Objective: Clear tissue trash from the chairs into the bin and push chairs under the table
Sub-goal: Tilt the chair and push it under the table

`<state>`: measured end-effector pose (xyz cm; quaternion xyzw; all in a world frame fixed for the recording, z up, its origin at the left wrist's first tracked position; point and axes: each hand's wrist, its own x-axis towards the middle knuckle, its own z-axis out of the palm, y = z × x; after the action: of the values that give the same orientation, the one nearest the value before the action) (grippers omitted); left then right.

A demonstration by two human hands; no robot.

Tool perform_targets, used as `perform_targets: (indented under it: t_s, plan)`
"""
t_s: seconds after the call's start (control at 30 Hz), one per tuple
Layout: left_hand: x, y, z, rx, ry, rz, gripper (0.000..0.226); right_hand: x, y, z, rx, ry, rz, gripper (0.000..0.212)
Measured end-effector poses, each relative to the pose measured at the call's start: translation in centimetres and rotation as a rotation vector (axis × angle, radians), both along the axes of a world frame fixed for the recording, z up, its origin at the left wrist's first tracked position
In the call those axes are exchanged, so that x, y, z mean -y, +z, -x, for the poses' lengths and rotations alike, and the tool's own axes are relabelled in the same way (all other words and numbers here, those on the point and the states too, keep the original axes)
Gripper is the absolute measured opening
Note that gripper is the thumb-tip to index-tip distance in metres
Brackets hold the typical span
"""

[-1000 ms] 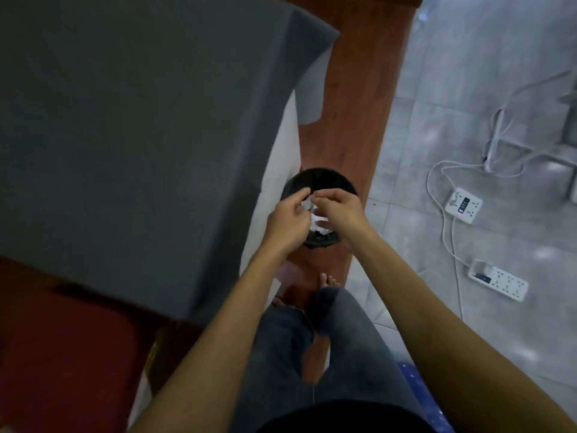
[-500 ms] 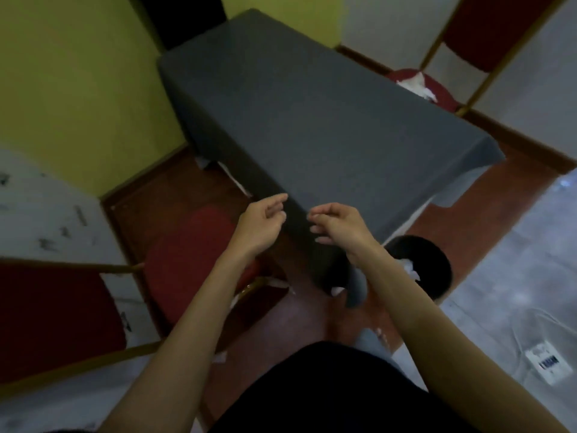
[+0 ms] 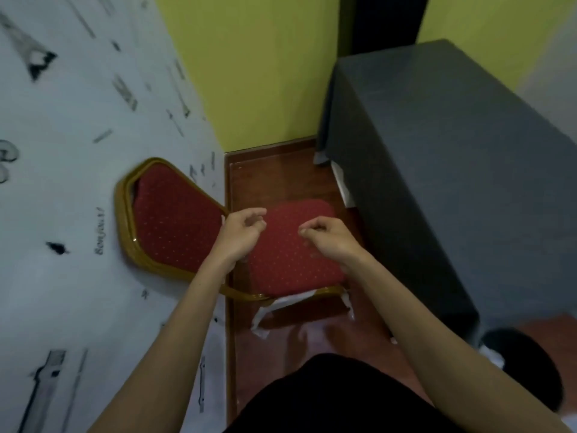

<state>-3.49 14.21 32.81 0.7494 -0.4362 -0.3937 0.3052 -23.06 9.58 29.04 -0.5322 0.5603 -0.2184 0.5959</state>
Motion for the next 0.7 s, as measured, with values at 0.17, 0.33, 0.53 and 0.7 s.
perform_targets:
  t_s: [0.17, 0.33, 0.53, 0.7]
  plan:
    - [-1.8, 0.2, -6.0, -0.003, 0.181, -0.005, 0.031, 1.9, -0.5, -6.3, -0.091, 0.228, 0.072, 0.006]
    - [-4.4, -0.1, -11.7, 0.092, 0.404, 0.055, 0.027, 2.2, -1.1, -13.1, -0.141, 0.484, 0.129, 0.004]
    - [-5.3, 0.3, -18.6, 0.190, 0.777, 0.209, 0.027, 1.7, -1.7, -21.2, -0.173, 0.677, 0.184, 0.014]
    - [-3.6, 0.0, -23.9, 0.202, 0.570, -0.096, 0.029, 1.3, -2.5, -28.7, -0.255, 0.733, 0.250, 0.035]
